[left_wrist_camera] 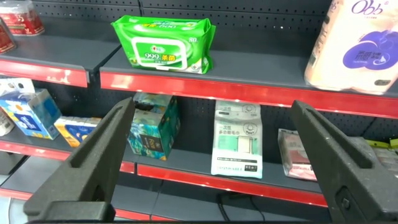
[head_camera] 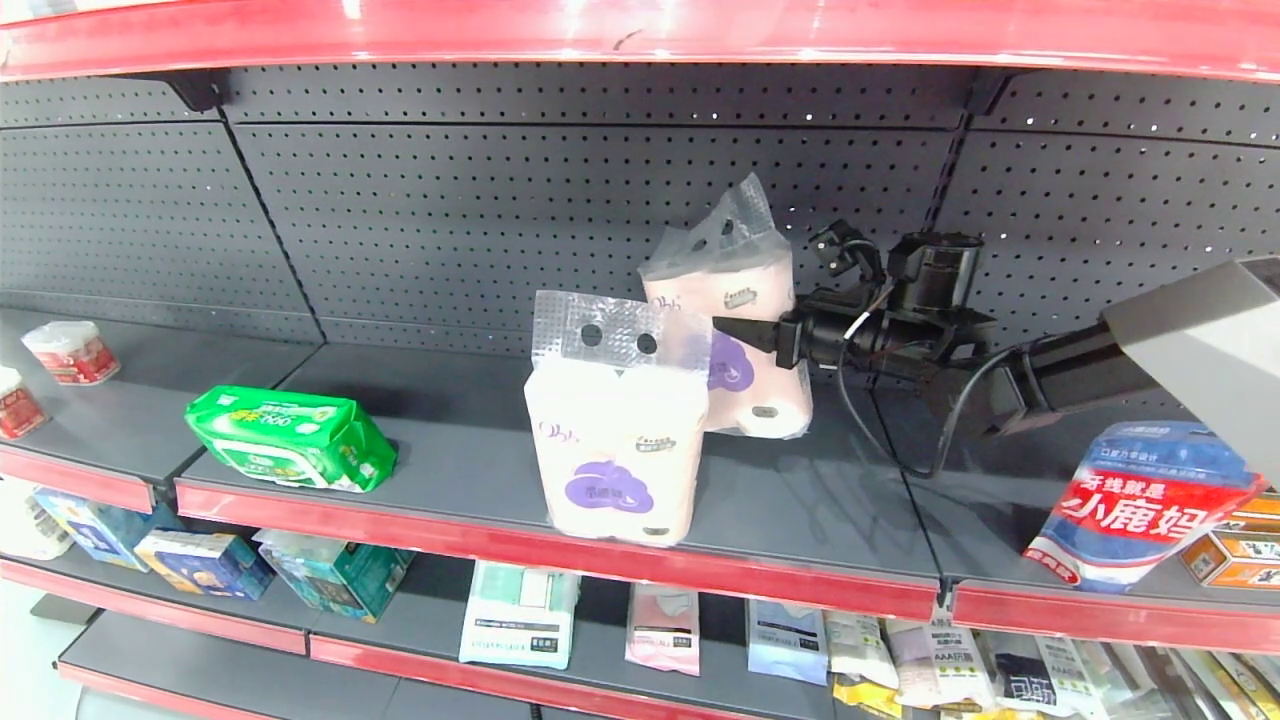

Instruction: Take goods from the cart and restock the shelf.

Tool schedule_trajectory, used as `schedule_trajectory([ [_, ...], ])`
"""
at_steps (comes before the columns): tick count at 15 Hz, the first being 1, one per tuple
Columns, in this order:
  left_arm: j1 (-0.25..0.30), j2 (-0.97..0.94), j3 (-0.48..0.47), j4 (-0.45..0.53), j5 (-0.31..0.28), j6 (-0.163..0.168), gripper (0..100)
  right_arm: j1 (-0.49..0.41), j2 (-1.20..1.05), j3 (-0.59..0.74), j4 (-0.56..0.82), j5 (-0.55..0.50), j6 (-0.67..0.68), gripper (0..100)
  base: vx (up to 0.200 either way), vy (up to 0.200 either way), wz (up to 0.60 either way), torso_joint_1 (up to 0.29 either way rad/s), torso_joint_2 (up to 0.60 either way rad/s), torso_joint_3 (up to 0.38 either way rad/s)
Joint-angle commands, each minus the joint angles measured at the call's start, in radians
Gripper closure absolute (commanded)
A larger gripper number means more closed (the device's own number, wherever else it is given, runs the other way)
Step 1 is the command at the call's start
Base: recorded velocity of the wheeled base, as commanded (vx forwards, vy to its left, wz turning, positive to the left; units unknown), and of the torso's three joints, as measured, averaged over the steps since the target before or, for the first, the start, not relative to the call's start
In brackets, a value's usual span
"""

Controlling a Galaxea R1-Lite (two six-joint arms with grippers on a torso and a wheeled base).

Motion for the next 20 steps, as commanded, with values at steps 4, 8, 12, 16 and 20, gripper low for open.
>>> schedule_trajectory([
  [4, 0.0, 0.0, 0.0, 0.0, -0.001, 0.0, 0, 0.02, 0.033, -0.014, -0.001, -0.001, -0.001, 100, 0.0, 0.0, 0.0, 0.0, 0.0, 0.0],
  [8, 0.0, 0.0, 0.0, 0.0, -0.001, 0.0, 0, 0.028, 0.059, -0.034, -0.001, -0.001, -0.002, 100, 0.0, 0.0, 0.0, 0.0, 0.0, 0.0],
  [12, 0.0, 0.0, 0.0, 0.0, -0.001, 0.0, 0, 0.032, 0.079, -0.051, -0.001, -0.001, -0.002, 100, 0.0, 0.0, 0.0, 0.0, 0.0, 0.0],
  [16, 0.0, 0.0, 0.0, 0.0, -0.001, 0.0, 0, 0.009, 0.059, 0.036, 0.002, 0.001, -0.028, 100, 0.0, 0.0, 0.0, 0.0, 0.0, 0.0],
  [20, 0.0, 0.0, 0.0, 0.0, -0.001, 0.0, 0, -0.01, 0.042, 0.056, 0.002, 0.001, -0.048, 100, 0.0, 0.0, 0.0, 0.0, 0.0, 0.0],
])
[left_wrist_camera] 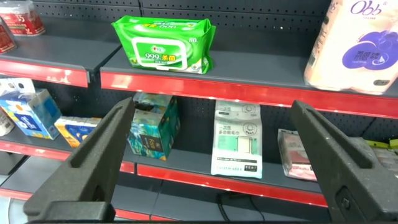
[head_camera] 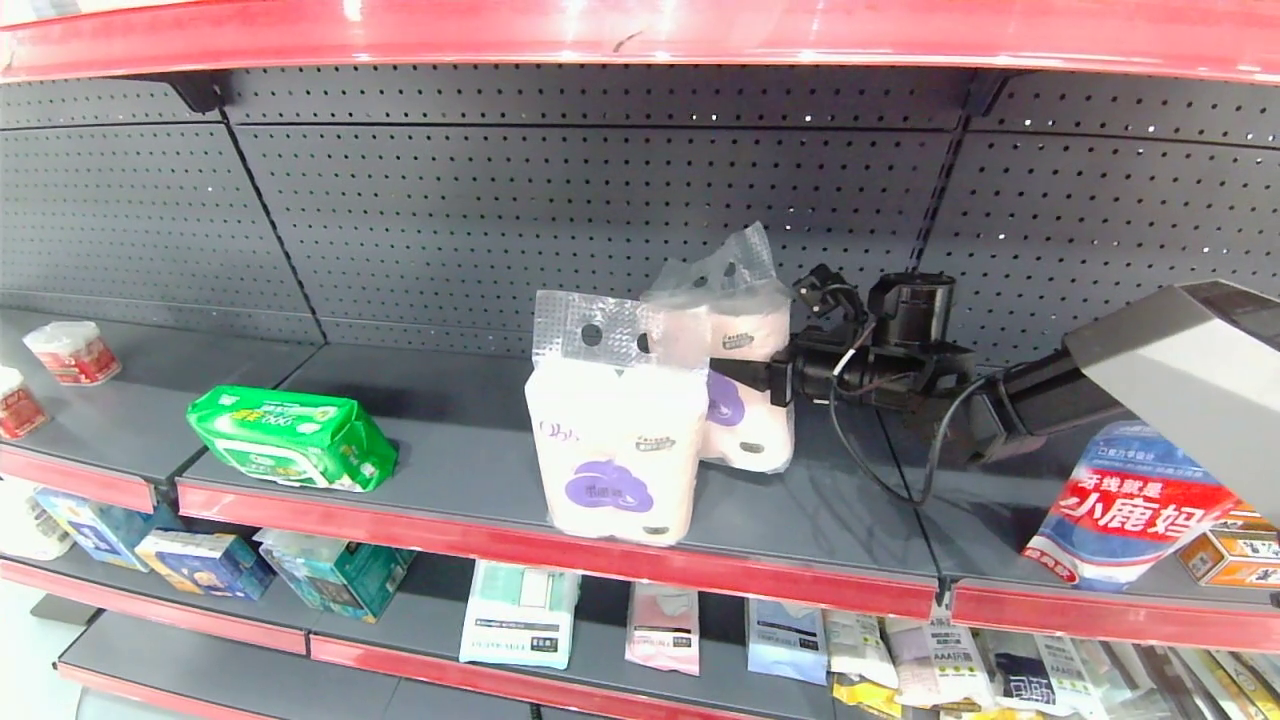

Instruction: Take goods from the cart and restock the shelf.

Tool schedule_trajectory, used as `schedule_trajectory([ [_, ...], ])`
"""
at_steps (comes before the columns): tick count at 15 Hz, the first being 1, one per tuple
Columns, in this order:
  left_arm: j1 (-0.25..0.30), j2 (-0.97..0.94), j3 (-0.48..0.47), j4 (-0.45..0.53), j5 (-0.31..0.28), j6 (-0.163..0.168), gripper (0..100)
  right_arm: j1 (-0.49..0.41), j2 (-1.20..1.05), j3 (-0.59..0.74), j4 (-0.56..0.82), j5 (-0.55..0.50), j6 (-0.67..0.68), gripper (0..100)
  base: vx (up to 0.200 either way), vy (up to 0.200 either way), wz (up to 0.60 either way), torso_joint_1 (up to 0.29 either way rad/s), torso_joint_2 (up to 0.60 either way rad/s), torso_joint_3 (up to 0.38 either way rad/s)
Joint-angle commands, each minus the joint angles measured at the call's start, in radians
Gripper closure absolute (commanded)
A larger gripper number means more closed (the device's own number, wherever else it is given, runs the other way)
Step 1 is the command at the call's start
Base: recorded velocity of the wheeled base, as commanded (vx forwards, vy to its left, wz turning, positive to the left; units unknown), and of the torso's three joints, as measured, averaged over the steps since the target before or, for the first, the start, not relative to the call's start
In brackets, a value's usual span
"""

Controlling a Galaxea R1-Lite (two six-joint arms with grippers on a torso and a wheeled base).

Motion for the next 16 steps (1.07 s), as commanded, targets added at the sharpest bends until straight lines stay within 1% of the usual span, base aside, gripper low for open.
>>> schedule_trajectory([
  [1, -0.001, 0.0, 0.0, 0.0, 0.001, 0.0, 0, -0.008, -0.009, -0.006, 0.0, -0.001, 0.0, 100, 0.0, 0.0, 0.0, 0.0, 0.0, 0.0],
  [4, -0.001, 0.0, 0.0, 0.0, -0.001, 0.0, 0, -0.02, -0.009, 0.006, 0.0, 0.001, -0.022, 100, 0.0, 0.0, 0.0, 0.0, 0.0, 0.0],
  [6, -0.001, 0.0, 0.0, 0.0, -0.001, 0.0, 0, -0.038, -0.009, 0.054, -0.001, 0.007, -0.077, 100, 0.0, 0.0, 0.0, 0.0, 0.0, 0.0],
  [9, -0.001, 0.0, 0.0, 0.0, 0.001, 0.0, 0, -0.058, -0.017, 0.063, 0.0, 0.124, -0.125, 100, 0.0, 0.0, 0.0, 0.0, 0.0, 0.0],
  [10, -0.001, 0.0, 0.0, 0.0, -0.001, 0.0, 0, -0.061, -0.014, 0.058, 0.0, 0.148, -0.137, 100, 0.0, 0.0, 0.0, 0.0, 0.0, 0.0],
  [13, -0.001, 0.0, 0.0, 0.0, -0.001, 0.0, 0, -0.074, 0.0, 0.043, -0.003, 0.179, -0.169, 100, 0.0, 0.0, 0.0, 0.0, 0.0, 0.0],
  [14, -0.001, 0.0, 0.0, 0.0, -0.001, 0.0, 0, -0.081, 0.005, 0.029, -0.003, 0.219, -0.18, 100, 0.0, 0.0, 0.0, 0.0, 0.0, 0.0],
  [16, 0.001, 0.0, 0.0, 0.0, 0.001, 0.0, 0, -0.08, 0.016, 0.001, -0.003, 0.226, -0.187, 100, 0.0, 0.0, 0.0, 0.0, 0.0, 0.0],
])
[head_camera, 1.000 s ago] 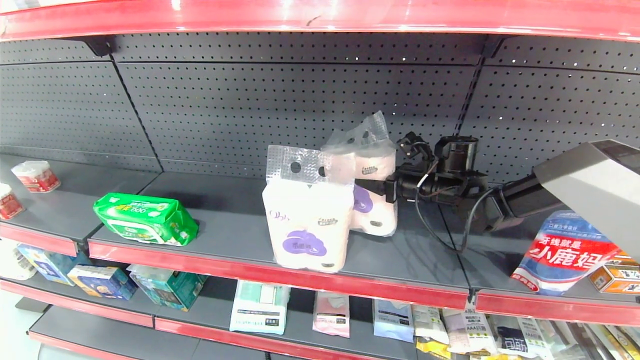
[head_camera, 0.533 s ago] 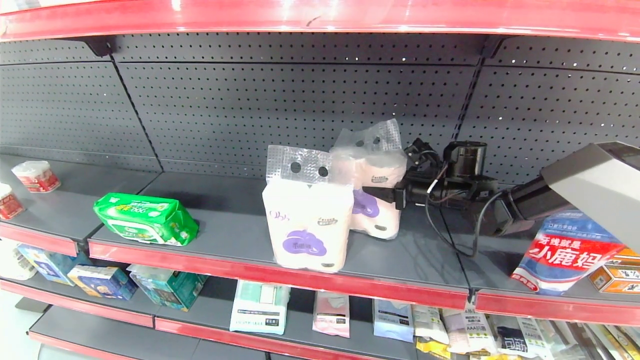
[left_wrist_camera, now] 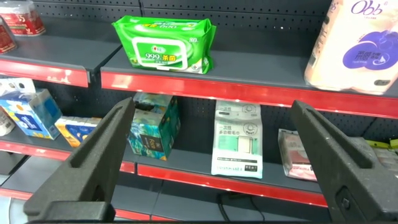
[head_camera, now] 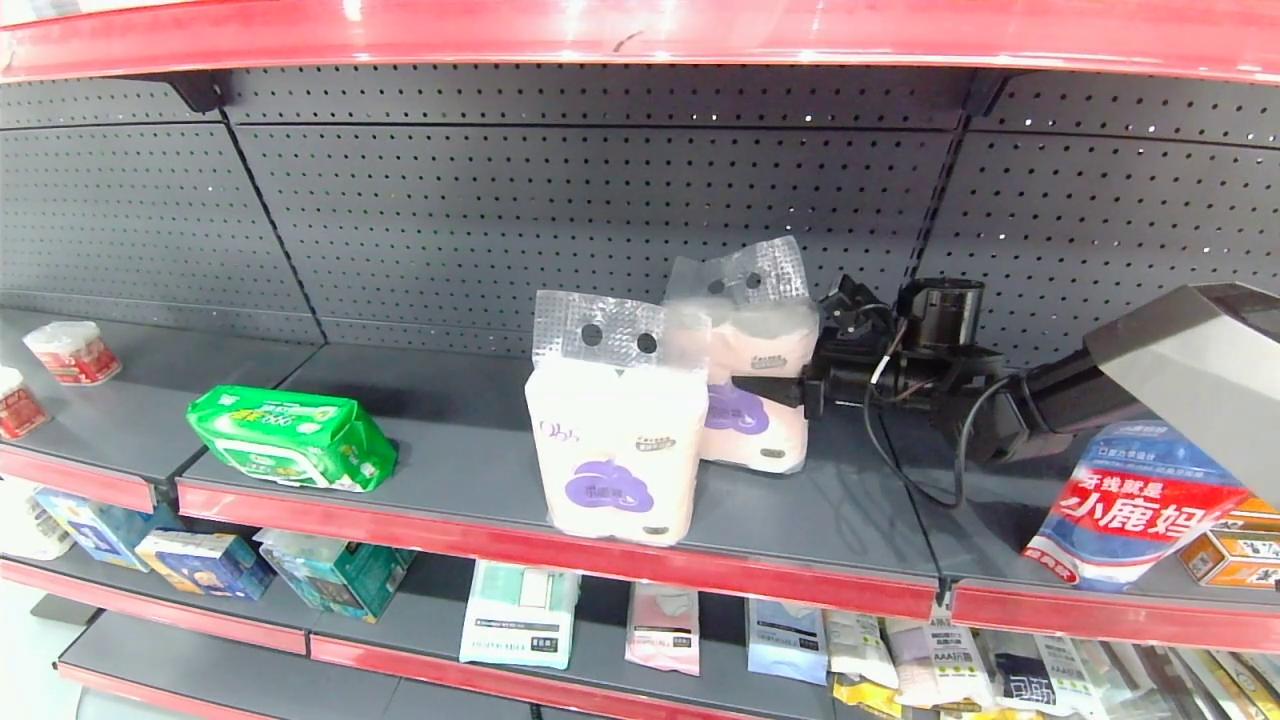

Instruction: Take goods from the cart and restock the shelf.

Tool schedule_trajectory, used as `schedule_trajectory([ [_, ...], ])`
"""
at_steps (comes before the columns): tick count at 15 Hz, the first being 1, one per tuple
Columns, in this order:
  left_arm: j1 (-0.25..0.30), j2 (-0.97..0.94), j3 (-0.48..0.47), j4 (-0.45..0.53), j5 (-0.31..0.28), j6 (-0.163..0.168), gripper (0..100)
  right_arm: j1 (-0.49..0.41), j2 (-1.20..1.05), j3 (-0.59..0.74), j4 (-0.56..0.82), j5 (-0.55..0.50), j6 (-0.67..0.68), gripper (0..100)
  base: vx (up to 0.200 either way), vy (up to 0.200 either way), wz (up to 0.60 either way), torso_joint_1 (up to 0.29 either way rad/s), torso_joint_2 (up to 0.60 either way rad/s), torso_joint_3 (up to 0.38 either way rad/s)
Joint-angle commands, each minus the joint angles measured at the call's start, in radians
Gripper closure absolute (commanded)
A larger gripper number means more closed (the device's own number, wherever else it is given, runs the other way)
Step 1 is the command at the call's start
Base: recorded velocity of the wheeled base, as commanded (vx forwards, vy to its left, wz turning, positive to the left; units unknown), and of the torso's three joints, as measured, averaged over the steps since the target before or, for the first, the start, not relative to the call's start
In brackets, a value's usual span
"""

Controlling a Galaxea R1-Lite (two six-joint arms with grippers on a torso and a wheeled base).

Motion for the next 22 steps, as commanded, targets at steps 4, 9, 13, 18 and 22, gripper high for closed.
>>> schedule_trajectory([
  [4, 0.0, 0.0, 0.0, 0.0, 0.0, 0.0, 0, 0.017, 0.046, -0.099, 0.0, -0.008, 0.007, 100, 0.0, 0.0, 0.0, 0.0, 0.0, 0.0],
  [9, 0.0, 0.0, 0.0, 0.0, 0.0, 0.0, 0, 0.045, 0.075, -0.174, 0.001, -0.009, 0.03, 100, 0.0, 0.0, 0.0, 0.0, 0.0, 0.0],
  [13, 0.0, 0.0, 0.0, 0.0, 0.001, 0.0, 0, 0.053, 0.098, -0.235, 0.001, -0.011, 0.07, 100, 0.0, 0.0, 0.0, 0.0, 0.0, 0.0],
  [18, 0.0, 0.0, 0.0, 0.0, 0.001, 0.0, 0, 0.067, 0.115, -0.27, 0.0, -0.028, 0.085, 100, 0.0, 0.0, 0.0, 0.0, 0.0, 0.0],
  [22, 0.0, 0.0, 0.0, 0.0, 0.001, 0.0, 0, 0.083, 0.139, -0.295, 0.0, -0.029, 0.097, 100, 0.0, 0.0, 0.0, 0.0, 0.0, 0.0],
])
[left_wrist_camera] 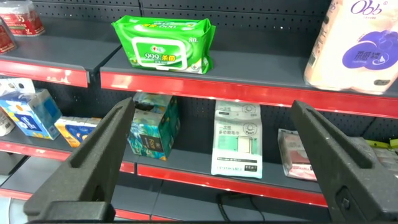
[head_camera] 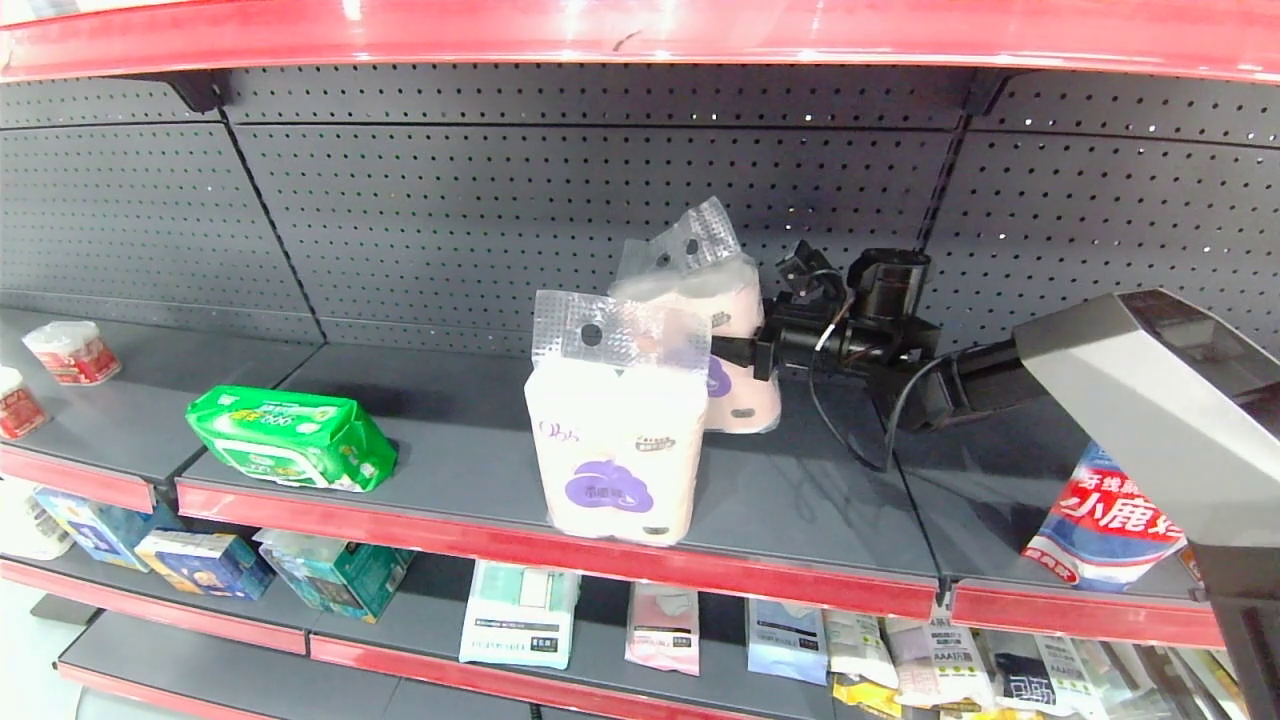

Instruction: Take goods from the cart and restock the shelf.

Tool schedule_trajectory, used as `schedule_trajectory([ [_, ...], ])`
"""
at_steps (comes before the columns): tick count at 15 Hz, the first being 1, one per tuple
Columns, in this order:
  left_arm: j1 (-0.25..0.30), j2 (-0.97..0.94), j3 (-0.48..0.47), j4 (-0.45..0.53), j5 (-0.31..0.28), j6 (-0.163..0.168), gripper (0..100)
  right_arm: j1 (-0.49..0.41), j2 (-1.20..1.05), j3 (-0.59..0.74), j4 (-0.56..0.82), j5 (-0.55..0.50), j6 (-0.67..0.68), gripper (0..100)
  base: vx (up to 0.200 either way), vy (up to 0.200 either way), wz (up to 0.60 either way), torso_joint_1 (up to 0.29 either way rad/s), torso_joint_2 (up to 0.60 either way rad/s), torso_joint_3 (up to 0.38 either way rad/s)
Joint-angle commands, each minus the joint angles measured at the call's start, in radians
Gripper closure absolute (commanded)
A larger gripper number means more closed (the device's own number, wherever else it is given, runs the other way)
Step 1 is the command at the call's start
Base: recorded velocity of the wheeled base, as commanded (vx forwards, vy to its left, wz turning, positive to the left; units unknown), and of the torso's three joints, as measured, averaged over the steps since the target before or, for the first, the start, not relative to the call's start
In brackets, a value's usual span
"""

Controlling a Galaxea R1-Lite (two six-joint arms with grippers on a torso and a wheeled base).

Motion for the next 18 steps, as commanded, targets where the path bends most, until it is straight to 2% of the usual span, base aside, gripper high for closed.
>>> schedule_trajectory([
  [1, 0.0, 0.0, 0.0, 0.0, -0.001, 0.0, 0, 0.006, 0.011, 0.009, 0.0, 0.001, -0.002, 100, 0.0, 0.0, 0.0, 0.0, 0.0, 0.0],
  [10, 0.0, 0.0, 0.0, 0.0, -0.001, 0.0, 0, -0.05, -0.016, 0.174, 0.0, 0.01, -0.025, 100, 0.0, 0.0, 0.0, 0.0, 0.0, 0.0],
  [15, 0.0, 0.0, 0.0, 0.0, 0.001, 0.0, 0, -0.057, -0.009, 0.171, 0.0, 0.12, -0.111, 100, 0.0, 0.0, 0.0, 0.0, 0.0, 0.0],
  [18, 0.0, 0.0, 0.0, 0.0, 0.001, 0.0, 0, -0.04, 0.005, 0.134, -0.002, 0.12, -0.109, 100, 0.0, 0.0, 0.0, 0.0, 0.0, 0.0],
])
